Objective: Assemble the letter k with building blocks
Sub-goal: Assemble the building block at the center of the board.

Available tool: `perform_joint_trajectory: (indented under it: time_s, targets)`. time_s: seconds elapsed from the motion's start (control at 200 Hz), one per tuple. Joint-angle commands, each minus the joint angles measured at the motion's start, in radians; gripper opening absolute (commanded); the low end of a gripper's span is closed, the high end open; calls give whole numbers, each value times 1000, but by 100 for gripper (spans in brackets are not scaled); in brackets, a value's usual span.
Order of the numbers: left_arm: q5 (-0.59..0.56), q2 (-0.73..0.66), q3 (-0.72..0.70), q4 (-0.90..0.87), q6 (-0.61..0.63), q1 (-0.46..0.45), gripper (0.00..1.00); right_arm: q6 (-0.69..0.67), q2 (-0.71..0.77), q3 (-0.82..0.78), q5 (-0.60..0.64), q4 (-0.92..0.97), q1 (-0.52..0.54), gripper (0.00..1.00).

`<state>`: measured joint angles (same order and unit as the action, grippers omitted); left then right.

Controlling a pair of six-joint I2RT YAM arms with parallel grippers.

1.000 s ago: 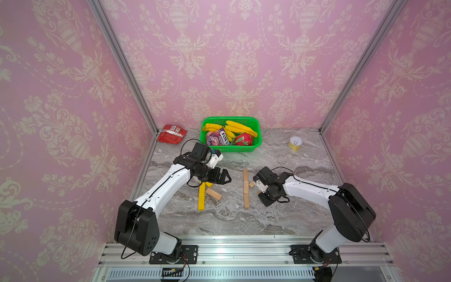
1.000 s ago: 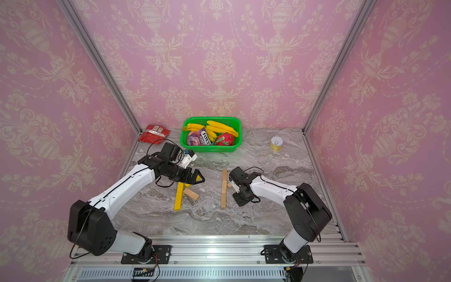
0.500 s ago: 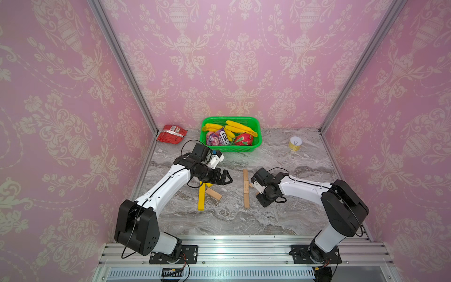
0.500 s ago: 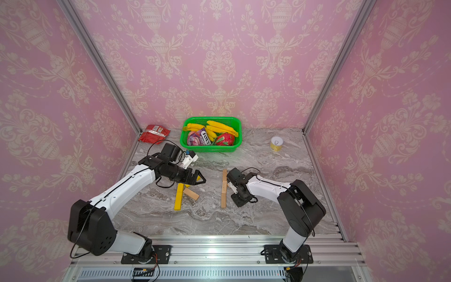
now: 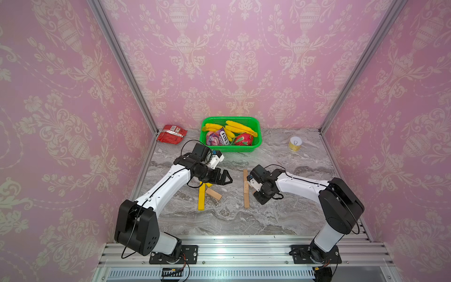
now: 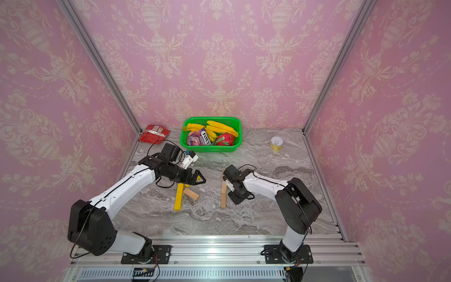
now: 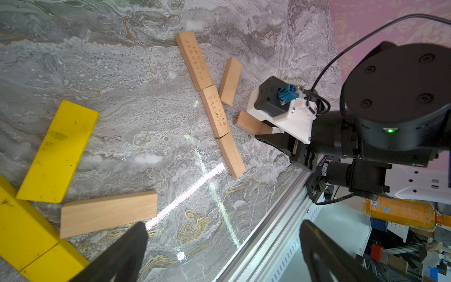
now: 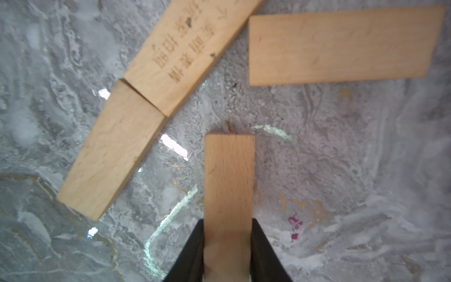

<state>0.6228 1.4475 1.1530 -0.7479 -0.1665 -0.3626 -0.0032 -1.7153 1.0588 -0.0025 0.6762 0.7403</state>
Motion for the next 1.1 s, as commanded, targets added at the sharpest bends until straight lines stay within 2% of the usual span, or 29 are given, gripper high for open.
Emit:
perform_joint_trajectory:
  time_s: [0.0, 1.096]
  targets:
    - [9, 11, -6, -2, 15, 11, 99, -31, -18, 26, 13, 44, 6, 32]
    - [3, 28, 0, -9, 15, 12, 99, -63, -73, 49, -22, -1, 8, 29]
